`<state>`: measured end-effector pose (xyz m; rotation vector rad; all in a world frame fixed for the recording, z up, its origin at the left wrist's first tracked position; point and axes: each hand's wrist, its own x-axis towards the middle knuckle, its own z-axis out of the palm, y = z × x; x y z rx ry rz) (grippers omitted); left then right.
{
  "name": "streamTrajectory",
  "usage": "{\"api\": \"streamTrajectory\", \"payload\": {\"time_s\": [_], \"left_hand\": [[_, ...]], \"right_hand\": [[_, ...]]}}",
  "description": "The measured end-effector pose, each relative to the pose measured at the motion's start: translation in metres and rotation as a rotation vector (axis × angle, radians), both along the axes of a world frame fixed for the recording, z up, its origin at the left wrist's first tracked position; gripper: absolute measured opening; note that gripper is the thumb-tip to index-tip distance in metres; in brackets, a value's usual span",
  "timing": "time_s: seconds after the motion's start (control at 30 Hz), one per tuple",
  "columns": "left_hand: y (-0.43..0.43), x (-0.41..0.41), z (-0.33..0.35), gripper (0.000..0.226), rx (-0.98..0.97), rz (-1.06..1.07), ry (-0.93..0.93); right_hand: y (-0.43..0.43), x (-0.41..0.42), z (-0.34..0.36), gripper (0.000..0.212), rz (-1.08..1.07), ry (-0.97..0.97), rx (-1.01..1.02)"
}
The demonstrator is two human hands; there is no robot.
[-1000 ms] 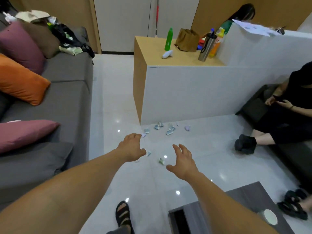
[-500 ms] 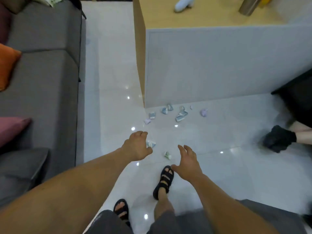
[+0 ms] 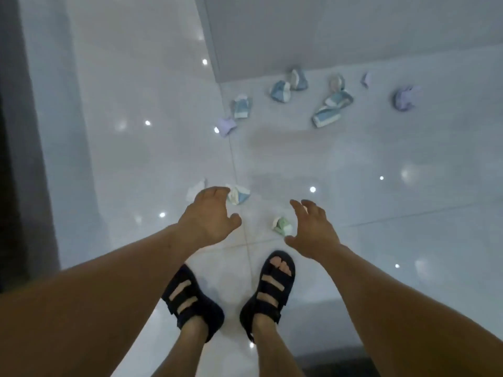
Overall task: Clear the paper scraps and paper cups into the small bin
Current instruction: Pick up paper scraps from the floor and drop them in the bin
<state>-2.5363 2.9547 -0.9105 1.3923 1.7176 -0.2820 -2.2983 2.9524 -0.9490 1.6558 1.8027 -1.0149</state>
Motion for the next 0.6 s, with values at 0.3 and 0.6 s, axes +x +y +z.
{"api": "streamTrajectory", "payload": {"time_s": [0.3,0.6], "left_hand": [[-0.049,0.020,-0.174,0.070,-0.098,0.054,-0.119],[-0.041,0.019,-0.156,0.072,-0.148,0.207,-0.278]], "right_hand": [[-0.034,0.006,-0.185,0.077,0.083,0.008,0.043],[-0.019,-0.031,-0.154,0.069,0.063,0.199,0.235]]}}
